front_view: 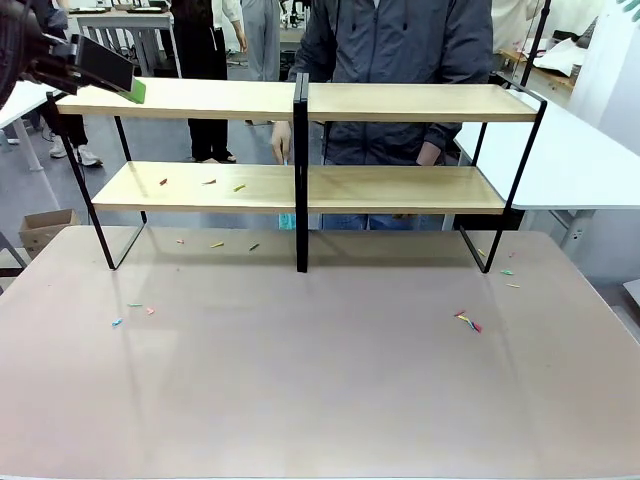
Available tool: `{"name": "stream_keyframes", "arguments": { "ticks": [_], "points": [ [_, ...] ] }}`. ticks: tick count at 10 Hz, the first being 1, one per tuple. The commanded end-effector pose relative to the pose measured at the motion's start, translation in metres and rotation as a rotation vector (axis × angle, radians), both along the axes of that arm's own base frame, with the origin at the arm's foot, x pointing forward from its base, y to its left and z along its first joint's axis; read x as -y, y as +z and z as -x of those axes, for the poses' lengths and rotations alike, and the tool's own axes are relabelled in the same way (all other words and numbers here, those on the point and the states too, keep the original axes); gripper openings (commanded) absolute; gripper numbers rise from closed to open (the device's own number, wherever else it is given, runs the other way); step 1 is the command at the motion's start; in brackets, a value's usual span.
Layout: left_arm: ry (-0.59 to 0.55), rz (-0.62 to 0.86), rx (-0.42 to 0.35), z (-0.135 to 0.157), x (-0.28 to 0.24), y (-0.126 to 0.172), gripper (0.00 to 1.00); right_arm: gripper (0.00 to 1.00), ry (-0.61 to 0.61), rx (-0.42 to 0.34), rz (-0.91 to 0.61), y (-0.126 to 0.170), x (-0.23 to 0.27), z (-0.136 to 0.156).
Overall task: Clean the shelves.
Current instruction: Clean another randomly selected level of the Shelf with the Duster.
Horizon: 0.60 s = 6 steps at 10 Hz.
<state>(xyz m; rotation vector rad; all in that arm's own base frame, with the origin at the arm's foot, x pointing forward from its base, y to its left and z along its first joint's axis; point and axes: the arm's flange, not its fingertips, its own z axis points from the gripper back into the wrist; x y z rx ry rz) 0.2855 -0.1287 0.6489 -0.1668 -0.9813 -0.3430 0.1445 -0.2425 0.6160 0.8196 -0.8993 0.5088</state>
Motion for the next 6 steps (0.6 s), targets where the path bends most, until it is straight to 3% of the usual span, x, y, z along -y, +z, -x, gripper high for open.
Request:
{"name": "stream_keyframes", "arguments": {
  "ticks": [1,5,6],
  "points": [
    [-0.001,0.006,0.003,-0.001,-0.001,0.000,1.00,0.13,0.000,0.001,-0.001,0.000,0.000,0.000],
    [-0.001,0.006,0.003,-0.001,-0.001,0.000,1.00,0.13,0.297,-0.024,0.320,-0.015,-0.103,0.021],
    [-0.001,0.006,0.003,-0.001,-0.001,0.000,1.00,0.13,0.399,-0.065,0.388,-0.023,-0.132,0.026]
  ]
}}
